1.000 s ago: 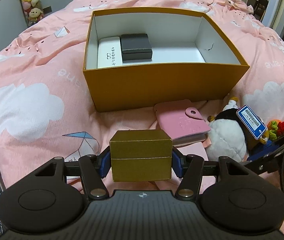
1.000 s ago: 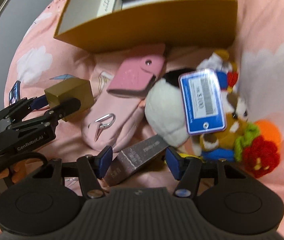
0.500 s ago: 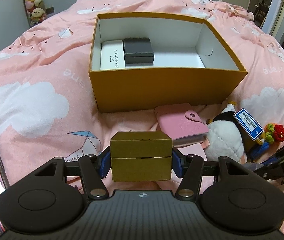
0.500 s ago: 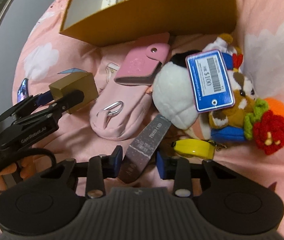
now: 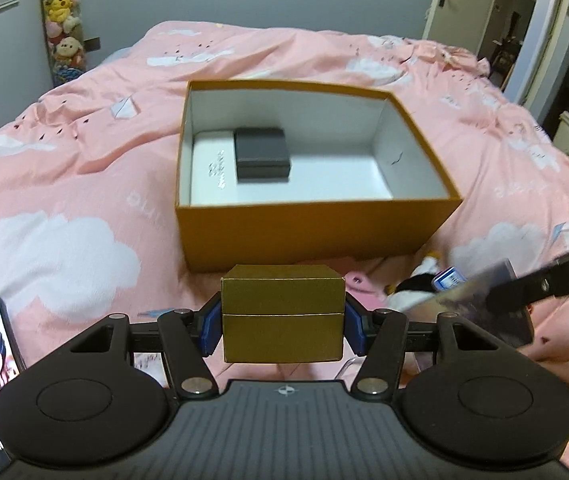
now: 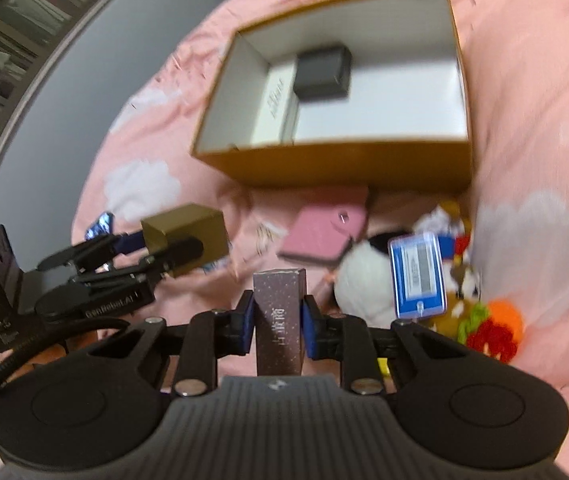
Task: Organize objects
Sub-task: 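Grasp the dark brown card box with the right tool while the left tool holds the gold box, then carry the gold box and brown card box over the orange box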
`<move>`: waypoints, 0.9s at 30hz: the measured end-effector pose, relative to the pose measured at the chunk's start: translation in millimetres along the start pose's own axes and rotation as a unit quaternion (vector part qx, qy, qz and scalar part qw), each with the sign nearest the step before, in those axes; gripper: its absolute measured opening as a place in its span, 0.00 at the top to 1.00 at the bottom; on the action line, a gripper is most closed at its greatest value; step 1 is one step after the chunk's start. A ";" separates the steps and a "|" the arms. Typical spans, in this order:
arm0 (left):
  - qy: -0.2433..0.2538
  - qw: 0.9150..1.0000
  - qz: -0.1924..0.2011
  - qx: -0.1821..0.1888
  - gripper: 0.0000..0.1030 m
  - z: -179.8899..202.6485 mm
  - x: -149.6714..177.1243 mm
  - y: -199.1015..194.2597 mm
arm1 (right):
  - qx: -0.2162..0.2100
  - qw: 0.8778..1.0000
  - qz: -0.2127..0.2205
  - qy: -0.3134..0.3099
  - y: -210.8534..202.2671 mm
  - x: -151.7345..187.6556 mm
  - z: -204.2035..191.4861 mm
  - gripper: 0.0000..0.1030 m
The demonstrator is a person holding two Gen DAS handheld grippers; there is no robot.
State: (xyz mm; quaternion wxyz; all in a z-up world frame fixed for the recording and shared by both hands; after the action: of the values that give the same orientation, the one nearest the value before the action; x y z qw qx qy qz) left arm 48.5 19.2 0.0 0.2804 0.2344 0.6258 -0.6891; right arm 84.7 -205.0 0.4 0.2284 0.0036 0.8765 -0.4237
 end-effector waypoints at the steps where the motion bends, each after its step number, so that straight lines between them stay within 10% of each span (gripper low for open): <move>1: -0.002 1.000 0.001 0.007 0.35 -0.4 -4.1 -1.9 | -0.002 1.000 0.009 -0.006 -3.5 -4.6 -4.3 0.76; 13: 0.002 0.999 0.021 0.031 0.35 -15.6 -93.6 -1.8 | -0.028 0.991 0.121 -0.053 -36.5 -79.6 -22.3 0.76; 27: 0.026 0.980 -0.196 -0.003 0.35 -21.3 -118.8 133.2 | -0.022 0.991 0.133 -0.001 33.0 -136.6 36.8 0.76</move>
State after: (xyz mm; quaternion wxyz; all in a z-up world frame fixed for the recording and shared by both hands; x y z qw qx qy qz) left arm 225.5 43.5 -19.6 0.1239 0.1238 0.6685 -0.7228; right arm 228.3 -185.7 11.2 0.2840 0.1150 0.8770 -0.3701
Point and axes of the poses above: each gripper's, at about its wrist camera, not at the fingertips, and y roughly the way its jaws point, z to its right, x to its underside, the point moved 3 cm from there along y, roughly the way its jaws point, and after that the axes turned 3 degrees about z, right-handed, at the moved point
